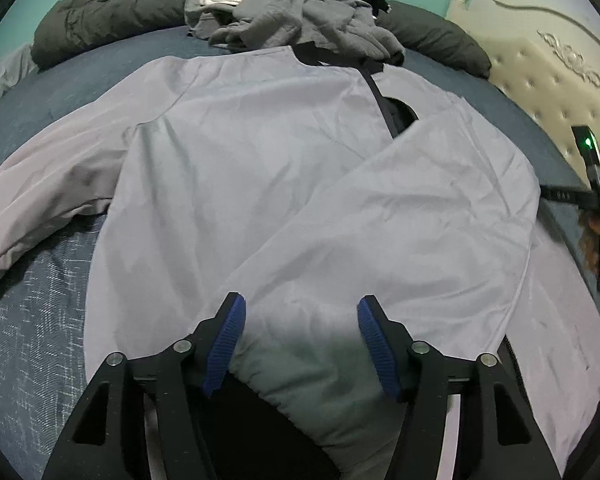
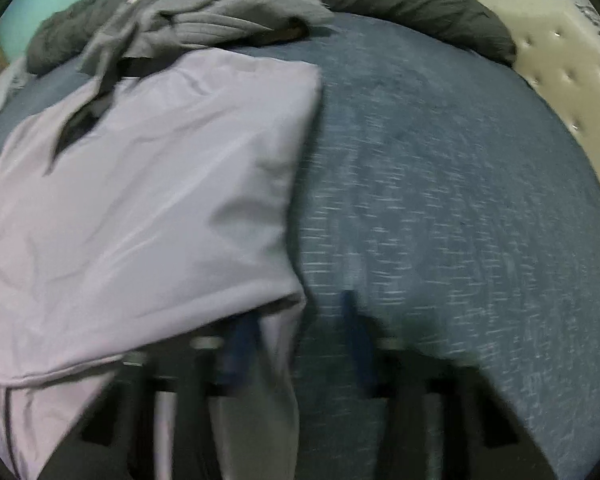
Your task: Fold clothes
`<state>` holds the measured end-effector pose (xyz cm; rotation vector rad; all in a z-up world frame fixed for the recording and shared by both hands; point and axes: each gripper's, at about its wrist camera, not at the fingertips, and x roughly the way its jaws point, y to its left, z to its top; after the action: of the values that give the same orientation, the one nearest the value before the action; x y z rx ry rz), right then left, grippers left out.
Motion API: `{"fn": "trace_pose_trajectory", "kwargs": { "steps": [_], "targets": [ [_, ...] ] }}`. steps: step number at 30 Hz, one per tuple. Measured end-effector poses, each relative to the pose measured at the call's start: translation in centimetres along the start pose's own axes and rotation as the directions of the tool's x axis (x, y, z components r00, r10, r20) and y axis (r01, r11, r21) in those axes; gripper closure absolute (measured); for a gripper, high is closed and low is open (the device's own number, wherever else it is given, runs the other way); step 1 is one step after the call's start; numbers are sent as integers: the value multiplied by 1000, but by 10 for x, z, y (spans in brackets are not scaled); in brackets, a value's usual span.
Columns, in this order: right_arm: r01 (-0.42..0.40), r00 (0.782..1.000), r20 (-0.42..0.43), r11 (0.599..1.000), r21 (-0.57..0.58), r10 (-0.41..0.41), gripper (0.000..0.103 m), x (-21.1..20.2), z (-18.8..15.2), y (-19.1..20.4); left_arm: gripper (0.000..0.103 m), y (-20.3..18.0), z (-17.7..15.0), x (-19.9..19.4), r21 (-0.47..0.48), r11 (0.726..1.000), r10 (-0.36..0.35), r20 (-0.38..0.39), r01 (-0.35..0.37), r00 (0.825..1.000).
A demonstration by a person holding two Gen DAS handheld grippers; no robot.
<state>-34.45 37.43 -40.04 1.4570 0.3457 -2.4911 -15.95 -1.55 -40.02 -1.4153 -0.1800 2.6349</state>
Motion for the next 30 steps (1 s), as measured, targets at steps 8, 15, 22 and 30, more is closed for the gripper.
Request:
{"fn": "trace_pose_trajectory", "kwargs": {
  "steps": [8, 15, 22, 30],
  "targets": [
    [63, 998, 6, 998, -26, -63, 89, 6, -3, -24, 39, -13, -4, 11, 63, 998, -1, -23, 3, 1000],
    [19, 1000, -16, 1000, -1, -19, 67, 0, -11, -42, 39, -3, -3, 6, 13, 999, -39, -35, 39, 999],
    [-58, 992, 120, 993, 102, 46, 66, -43, -2, -57, 38, 5, 5, -11, -27, 998, -53, -11, 52, 999],
    [-171, 984, 50, 984, 49, 168, 66, -4, 23, 25, 38, 22, 11, -18, -48, 998, -34, 1, 34, 999]
  ]
}}
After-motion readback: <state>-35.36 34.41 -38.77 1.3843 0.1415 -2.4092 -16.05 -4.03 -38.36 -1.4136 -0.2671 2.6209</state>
